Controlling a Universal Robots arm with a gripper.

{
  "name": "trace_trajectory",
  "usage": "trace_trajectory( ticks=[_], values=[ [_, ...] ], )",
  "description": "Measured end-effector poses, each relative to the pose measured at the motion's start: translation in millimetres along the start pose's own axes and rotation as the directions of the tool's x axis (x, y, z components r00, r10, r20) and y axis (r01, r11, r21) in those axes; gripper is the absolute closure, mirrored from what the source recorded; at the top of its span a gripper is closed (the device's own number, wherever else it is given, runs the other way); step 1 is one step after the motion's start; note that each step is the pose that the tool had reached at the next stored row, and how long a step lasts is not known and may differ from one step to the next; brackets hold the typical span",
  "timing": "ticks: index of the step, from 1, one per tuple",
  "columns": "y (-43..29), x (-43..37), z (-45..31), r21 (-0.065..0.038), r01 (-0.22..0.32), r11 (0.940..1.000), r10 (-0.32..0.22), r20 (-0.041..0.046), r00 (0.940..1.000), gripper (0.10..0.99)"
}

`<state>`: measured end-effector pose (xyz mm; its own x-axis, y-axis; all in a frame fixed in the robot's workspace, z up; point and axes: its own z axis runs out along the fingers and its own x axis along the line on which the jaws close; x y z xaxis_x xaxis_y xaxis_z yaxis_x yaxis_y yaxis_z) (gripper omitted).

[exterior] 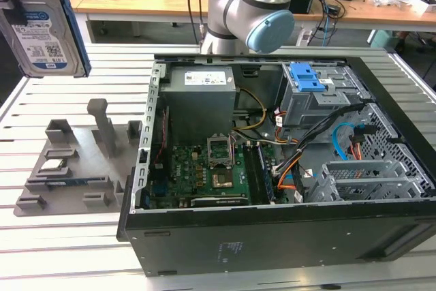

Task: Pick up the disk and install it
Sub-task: 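Pick up the disk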

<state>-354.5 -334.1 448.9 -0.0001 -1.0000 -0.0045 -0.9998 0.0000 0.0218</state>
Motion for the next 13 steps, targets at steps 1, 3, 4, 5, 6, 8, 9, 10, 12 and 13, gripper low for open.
trace_trajectory(
  ticks=[1,3,4,5,6,8,9,10,12,13],
  values=[
    [0.0,0.0,-1.7,0.0,0.0,1.0,0.0,0.0,1.0,0.722],
    [-0.2,-0.3,-7.6,0.0,0.0,1.0,0.0,0.0,1.0,0.722],
    [-0.3,-0.4,-9.7,0.0,0.0,1.0,0.0,0.0,1.0,0.722],
    [-0.3,-0.4,-11.4,-0.001,0.0,1.0,0.0,0.0,1.0,0.722],
    [-0.4,-0.6,-14.1,-0.001,0.0,1.0,0.0,0.0,1.0,0.722],
    [-0.5,-0.8,-20.1,-0.001,0.0,1.0,0.0,0.0,1.0,0.722],
    [-0.5,-0.8,-21.9,-0.001,0.0,1.0,0.0,0.0,1.0,0.722],
    [-0.6,-0.9,-24.5,-0.001,0.0,1.0,0.0,0.0,1.0,0.722],
    [-0.8,-1.2,-31.8,-0.002,0.0,1.0,0.0,0.0,1.0,0.722],
    [-0.9,-1.3,-35.0,-0.002,0.0,1.0,0.0,0.0,1.0,0.722]
  ],
)
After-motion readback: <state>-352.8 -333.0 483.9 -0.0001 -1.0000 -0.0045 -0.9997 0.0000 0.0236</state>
